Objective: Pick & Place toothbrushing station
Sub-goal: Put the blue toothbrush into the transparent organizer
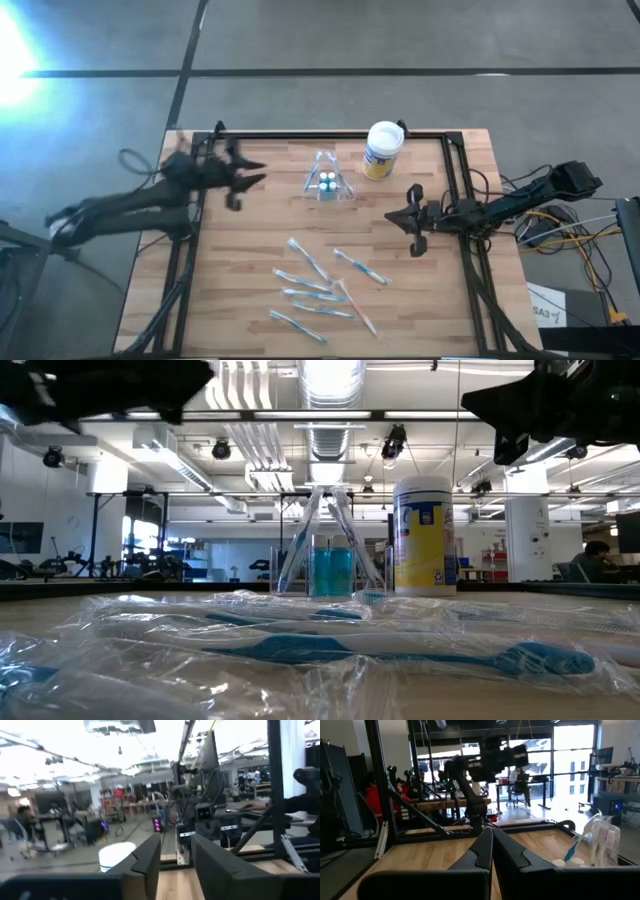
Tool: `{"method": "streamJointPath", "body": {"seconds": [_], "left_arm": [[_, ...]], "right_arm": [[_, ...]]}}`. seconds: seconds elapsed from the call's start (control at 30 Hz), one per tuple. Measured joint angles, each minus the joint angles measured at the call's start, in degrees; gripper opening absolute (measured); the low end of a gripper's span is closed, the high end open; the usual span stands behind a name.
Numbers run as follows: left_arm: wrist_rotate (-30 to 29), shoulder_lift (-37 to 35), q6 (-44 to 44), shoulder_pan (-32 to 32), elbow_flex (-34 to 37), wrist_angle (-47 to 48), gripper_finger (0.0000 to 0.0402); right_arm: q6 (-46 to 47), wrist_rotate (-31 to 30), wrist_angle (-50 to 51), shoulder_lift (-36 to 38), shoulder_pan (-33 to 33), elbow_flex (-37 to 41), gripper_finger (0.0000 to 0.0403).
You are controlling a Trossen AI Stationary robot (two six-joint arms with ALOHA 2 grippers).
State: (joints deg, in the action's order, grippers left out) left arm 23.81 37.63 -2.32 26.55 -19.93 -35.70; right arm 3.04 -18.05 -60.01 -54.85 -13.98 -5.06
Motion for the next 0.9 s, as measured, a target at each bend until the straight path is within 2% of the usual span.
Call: {"method": "streamJointPath", "body": {"seconds": [0.07, 0.17, 0.3, 0.4, 0.63, 0.9], "left_arm": [[-2.9, -8.5, -0.6, 0.0, 2.7, 5.6, 0.0096], [-7.1, -17.4, -0.1, 0.0, 6.8, 9.9, 0.0061], [-7.2, -26.5, 1.0, -0.1, 10.6, 19.6, 0.0011], [-7.1, -31.2, 1.0, -0.1, 12.0, 24.2, 0.0008], [-2.6, -36.6, 2.0, 0.0, 13.7, 28.2, 0.0005], [-2.0, -37.5, 3.1, 0.0, 18.4, 29.0, 0.0003]], "right_arm": [[0.0, 0.0, -0.1, 0.0, 0.0, 0.0, 0.0008], [0.0, 0.6, -0.1, 0.0, 0.0, 0.0, 0.0008], [0.1, 2.7, -0.2, 0.0, 0.0, -0.1, 0.0008], [0.8, 2.6, -0.2, 0.0, 0.0, -0.3, 0.0008], [1.1, 2.5, -0.3, -0.5, 0.0, -1.8, 0.0008], [-0.9, 3.3, -0.1, -3.1, 0.0, -5.4, 0.0008]]}}
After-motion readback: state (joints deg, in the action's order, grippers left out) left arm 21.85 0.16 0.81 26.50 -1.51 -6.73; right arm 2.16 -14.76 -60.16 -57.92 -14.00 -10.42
